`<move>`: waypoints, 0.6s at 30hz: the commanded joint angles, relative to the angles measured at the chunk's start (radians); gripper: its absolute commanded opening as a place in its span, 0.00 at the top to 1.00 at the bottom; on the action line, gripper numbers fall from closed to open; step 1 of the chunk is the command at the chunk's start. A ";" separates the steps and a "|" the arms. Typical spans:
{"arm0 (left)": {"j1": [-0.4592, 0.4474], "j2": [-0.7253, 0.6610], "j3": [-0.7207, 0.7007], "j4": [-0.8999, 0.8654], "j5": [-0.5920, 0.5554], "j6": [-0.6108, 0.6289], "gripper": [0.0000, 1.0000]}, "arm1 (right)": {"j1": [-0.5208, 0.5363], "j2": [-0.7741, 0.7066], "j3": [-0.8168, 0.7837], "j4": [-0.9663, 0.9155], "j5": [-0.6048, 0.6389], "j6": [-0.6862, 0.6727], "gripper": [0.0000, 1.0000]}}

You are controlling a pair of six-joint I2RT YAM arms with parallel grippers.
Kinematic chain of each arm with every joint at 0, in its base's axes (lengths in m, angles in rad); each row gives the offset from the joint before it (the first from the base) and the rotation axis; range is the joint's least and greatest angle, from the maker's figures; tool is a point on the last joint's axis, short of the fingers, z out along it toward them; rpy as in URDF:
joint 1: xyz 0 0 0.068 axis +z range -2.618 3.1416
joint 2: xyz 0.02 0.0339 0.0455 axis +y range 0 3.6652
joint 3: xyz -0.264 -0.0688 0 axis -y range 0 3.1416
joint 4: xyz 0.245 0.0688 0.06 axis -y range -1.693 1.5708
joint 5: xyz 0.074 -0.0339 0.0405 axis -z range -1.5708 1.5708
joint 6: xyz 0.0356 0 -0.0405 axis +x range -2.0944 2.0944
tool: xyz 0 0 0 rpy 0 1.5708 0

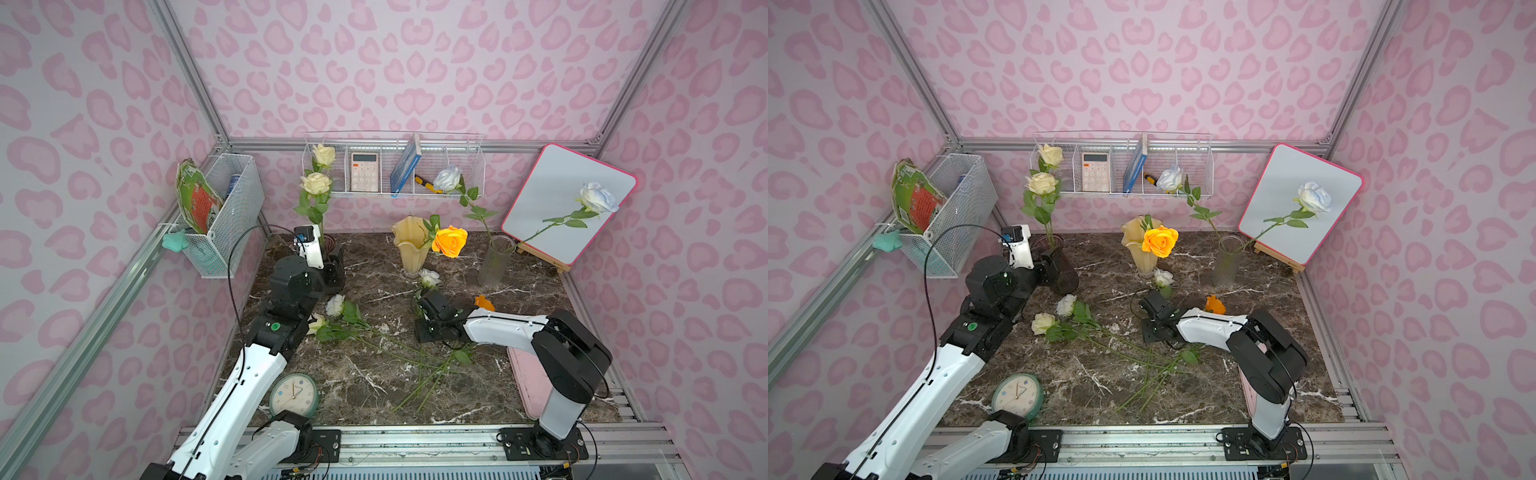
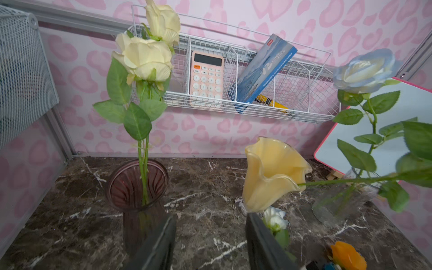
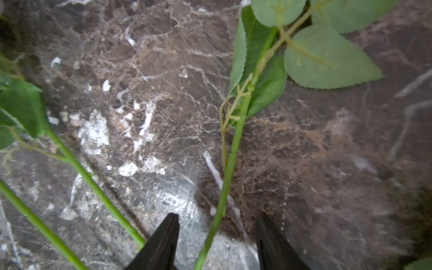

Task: Arrange the flowers in different vases according to their colors
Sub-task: Pick up the flower at the center of the board.

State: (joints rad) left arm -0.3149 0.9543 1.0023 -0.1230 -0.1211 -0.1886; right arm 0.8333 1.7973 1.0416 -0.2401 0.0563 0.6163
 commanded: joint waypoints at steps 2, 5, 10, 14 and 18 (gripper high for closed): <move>-0.074 -0.061 -0.004 -0.217 -0.089 -0.069 0.50 | 0.001 0.040 0.051 -0.076 0.058 -0.003 0.48; -0.129 -0.084 -0.032 -0.282 -0.102 -0.111 0.52 | 0.006 0.078 0.083 -0.104 0.080 -0.006 0.52; -0.243 -0.077 -0.092 -0.325 -0.181 -0.160 0.56 | 0.006 0.132 0.122 -0.129 0.096 0.001 0.63; -0.273 -0.080 -0.124 -0.352 -0.189 -0.196 0.57 | 0.010 0.160 0.127 -0.135 0.102 0.015 0.75; -0.274 -0.101 -0.148 -0.353 -0.190 -0.206 0.57 | 0.010 0.151 0.103 -0.098 0.099 0.035 0.83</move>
State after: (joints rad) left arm -0.5884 0.8623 0.8608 -0.4637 -0.2916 -0.3676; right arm 0.8429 1.9331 1.1656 -0.2722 0.1986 0.6239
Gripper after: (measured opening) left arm 0.428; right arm 0.170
